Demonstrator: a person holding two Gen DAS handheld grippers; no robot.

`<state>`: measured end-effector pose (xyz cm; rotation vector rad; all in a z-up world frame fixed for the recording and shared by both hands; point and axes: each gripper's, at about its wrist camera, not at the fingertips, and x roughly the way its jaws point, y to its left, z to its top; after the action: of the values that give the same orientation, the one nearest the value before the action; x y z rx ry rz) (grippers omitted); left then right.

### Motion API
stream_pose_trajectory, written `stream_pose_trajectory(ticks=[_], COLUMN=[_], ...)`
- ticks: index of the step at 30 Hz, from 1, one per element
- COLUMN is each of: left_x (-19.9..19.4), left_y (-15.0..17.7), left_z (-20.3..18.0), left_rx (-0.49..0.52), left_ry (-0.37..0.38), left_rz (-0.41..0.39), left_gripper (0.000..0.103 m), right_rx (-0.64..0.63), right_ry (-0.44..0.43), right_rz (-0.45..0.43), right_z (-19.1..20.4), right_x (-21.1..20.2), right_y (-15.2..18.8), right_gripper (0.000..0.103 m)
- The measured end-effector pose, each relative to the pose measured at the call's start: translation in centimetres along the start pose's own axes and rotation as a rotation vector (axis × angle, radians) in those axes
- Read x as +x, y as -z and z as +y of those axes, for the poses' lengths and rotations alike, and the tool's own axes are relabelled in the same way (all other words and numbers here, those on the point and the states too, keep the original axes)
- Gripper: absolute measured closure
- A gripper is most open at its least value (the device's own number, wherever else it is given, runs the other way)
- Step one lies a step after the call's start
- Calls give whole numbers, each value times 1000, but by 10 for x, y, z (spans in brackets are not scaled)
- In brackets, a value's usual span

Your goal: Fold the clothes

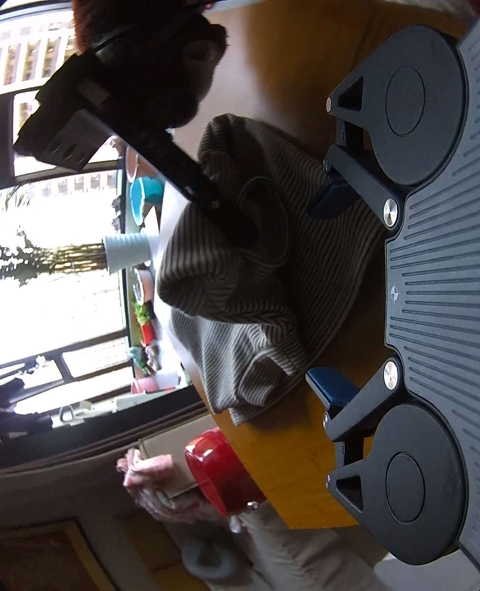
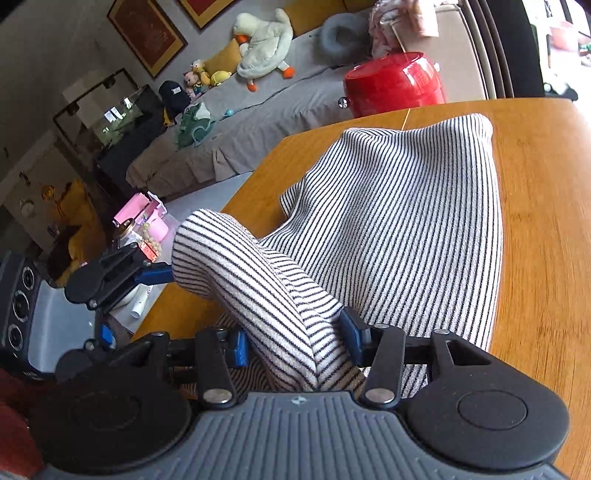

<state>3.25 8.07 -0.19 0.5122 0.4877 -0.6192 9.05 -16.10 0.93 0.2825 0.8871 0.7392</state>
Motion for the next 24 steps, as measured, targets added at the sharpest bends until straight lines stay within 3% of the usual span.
stream_pose_trajectory(ticks=[4, 9, 13, 16, 18, 22, 24], left_x=[25, 47, 52, 53, 53, 54, 55], left_y=[-5, -10, -12, -11, -10, -13, -15], left_z=[-14, -21, -22, -18, -12, 8, 23], left_rx=[156, 239, 246, 212, 168, 15, -107], left_ry=[-48, -49, -28, 5, 24, 82, 127], left_rz=[-24, -67, -81, -79, -77, -75, -71], left_gripper=[11, 18, 25, 35, 41, 47, 49], right_rx=[3, -23, -223, -359, -417, -456, -520], right_ry=[-17, -24, 59, 122, 169, 273, 396], right_rz=[3, 10, 21, 14, -19, -100, -137], right_z=[-4, -5, 21, 39, 44, 41, 38], right_x=[1, 1, -2, -16, -32, -73, -89], right_y=[0, -1, 5, 12, 15, 25, 37], right_gripper=[55, 55, 55, 45, 30, 26, 26])
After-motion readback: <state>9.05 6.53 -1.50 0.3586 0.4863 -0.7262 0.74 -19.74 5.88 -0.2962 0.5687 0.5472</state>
